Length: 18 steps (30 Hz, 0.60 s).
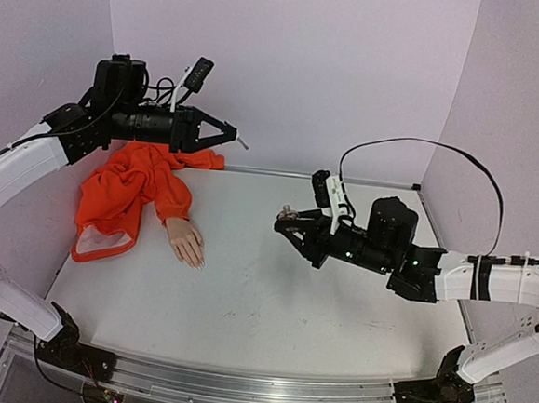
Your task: Paint the nails
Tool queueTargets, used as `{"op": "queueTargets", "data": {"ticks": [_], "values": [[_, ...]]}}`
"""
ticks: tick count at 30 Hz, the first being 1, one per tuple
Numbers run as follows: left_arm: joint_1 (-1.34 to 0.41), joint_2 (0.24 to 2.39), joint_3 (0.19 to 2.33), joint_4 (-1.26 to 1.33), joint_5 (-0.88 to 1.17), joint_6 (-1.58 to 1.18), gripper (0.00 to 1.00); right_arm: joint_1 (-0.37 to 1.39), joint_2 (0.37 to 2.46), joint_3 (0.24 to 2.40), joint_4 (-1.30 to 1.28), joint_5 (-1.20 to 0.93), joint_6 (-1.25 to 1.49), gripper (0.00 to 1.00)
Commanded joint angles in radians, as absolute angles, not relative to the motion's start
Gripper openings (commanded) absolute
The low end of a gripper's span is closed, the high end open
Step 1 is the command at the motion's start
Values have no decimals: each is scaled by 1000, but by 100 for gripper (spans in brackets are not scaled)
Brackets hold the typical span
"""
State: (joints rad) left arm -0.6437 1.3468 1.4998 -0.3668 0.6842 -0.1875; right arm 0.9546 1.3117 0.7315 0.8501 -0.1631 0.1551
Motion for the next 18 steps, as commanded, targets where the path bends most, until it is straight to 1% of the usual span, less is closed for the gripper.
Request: {"op": "queueTargets", "data": {"ticks": [1, 9, 14, 18], "values": [[-644, 1361, 1489, -385, 730, -118, 0, 998, 1334, 811, 980, -183, 177, 0], [-656, 1315, 1418, -385, 762, -63, 0, 1026, 1407, 839, 1040, -194, 139, 0], [-660, 1324, 1403, -385, 774, -72, 0, 1029, 1434, 861, 1071, -116, 120, 0], [-661, 1338, 1405, -391, 778, -86, 0, 1029, 1466, 895, 1046, -74, 78, 0]]}}
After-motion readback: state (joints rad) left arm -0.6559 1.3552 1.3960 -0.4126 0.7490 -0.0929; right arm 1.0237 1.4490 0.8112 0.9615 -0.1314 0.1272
